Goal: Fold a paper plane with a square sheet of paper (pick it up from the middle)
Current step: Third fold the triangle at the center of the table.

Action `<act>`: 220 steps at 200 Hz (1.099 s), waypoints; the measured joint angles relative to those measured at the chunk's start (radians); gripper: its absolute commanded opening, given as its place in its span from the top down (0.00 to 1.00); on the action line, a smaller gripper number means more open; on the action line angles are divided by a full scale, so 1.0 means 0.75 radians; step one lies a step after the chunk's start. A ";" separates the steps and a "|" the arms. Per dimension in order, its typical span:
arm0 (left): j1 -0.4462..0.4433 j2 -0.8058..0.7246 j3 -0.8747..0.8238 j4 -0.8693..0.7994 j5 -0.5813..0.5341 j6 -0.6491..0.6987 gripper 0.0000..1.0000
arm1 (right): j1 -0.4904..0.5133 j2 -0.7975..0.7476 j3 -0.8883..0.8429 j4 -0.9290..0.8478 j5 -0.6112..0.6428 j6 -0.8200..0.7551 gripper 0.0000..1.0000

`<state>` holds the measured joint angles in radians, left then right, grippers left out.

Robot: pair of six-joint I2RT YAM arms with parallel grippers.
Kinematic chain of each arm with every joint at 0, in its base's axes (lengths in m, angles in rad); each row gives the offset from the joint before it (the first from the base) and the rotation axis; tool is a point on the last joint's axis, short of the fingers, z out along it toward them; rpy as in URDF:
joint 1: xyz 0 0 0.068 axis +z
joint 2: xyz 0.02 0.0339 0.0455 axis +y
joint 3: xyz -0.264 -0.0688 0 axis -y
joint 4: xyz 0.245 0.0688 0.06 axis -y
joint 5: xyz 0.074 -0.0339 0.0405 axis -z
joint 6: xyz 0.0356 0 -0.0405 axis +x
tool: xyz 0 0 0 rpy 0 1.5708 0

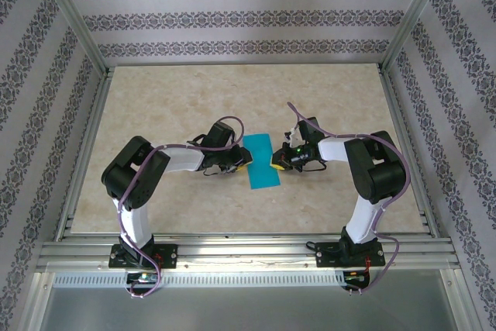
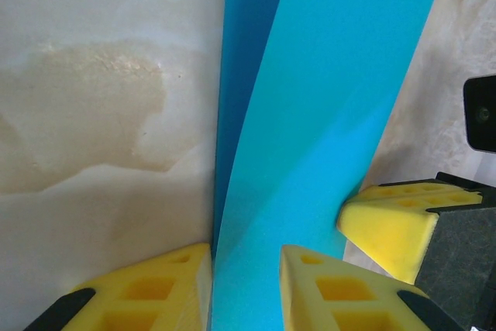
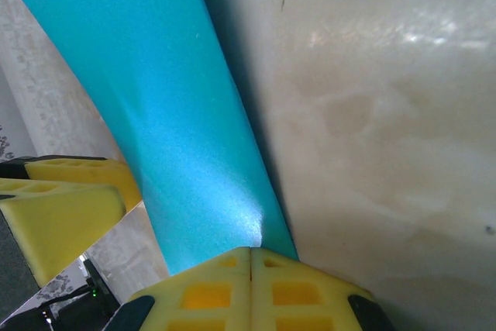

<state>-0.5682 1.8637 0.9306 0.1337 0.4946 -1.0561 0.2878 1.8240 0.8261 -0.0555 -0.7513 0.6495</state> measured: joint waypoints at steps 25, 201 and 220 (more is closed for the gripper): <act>0.001 0.003 0.000 0.005 0.005 -0.007 0.71 | 0.000 -0.003 -0.004 0.003 0.002 -0.001 1.00; 0.001 0.002 -0.014 0.051 -0.003 -0.036 0.88 | 0.000 -0.010 -0.015 0.021 0.003 0.000 0.94; 0.001 -0.003 -0.027 0.054 -0.002 -0.035 0.92 | 0.001 -0.017 -0.022 0.027 0.005 -0.003 0.89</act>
<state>-0.5674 1.8618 0.9100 0.1741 0.4934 -1.0824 0.2882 1.8114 0.8097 -0.0353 -0.7475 0.6476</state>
